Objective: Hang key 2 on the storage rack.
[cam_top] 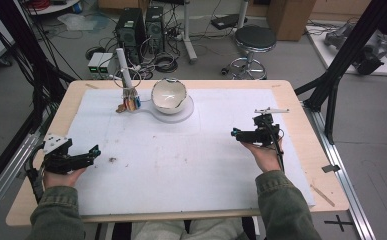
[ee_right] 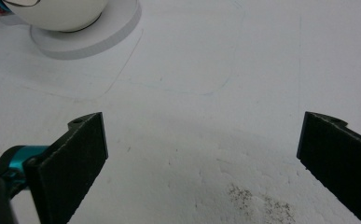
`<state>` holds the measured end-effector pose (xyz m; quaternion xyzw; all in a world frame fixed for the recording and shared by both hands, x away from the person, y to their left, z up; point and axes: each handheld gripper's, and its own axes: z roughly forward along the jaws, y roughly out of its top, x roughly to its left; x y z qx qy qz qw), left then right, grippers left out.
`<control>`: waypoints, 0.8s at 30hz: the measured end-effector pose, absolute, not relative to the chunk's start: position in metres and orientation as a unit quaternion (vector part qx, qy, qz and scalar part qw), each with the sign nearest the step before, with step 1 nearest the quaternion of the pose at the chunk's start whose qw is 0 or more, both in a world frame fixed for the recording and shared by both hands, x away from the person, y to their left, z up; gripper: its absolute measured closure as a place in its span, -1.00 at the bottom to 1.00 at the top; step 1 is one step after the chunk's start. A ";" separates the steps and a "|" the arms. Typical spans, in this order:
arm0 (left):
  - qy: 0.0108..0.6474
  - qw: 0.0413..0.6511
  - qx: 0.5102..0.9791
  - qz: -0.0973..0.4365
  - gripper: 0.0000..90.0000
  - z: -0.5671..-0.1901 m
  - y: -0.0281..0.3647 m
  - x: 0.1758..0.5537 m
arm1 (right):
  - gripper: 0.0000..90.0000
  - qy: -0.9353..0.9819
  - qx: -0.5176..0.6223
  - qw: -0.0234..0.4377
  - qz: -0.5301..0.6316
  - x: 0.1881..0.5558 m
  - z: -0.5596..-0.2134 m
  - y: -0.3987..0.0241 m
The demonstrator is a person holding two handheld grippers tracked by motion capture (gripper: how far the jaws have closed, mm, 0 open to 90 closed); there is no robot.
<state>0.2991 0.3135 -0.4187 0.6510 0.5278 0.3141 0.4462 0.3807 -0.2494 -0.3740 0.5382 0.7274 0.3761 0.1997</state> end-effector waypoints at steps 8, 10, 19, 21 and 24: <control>0.529 0.446 0.649 0.316 -0.95 -0.418 0.314 0.298 | -0.99 0.718 0.543 0.206 0.383 0.369 -0.388 -0.260; 0.529 0.446 0.649 0.317 -0.95 -0.418 0.314 0.298 | -0.99 0.716 0.543 0.212 0.384 0.365 -0.391 -0.263; 0.530 0.446 0.647 0.318 -0.95 -0.418 0.314 0.297 | -0.99 0.705 0.542 0.220 0.401 0.356 -0.402 -0.272; 0.530 0.446 0.647 0.317 -0.95 -0.418 0.313 0.297 | -0.99 0.704 0.541 0.220 0.403 0.354 -0.404 -0.271; 0.530 0.446 0.648 0.318 -0.95 -0.418 0.314 0.297 | -0.99 0.707 0.534 0.227 0.405 0.353 -0.405 -0.271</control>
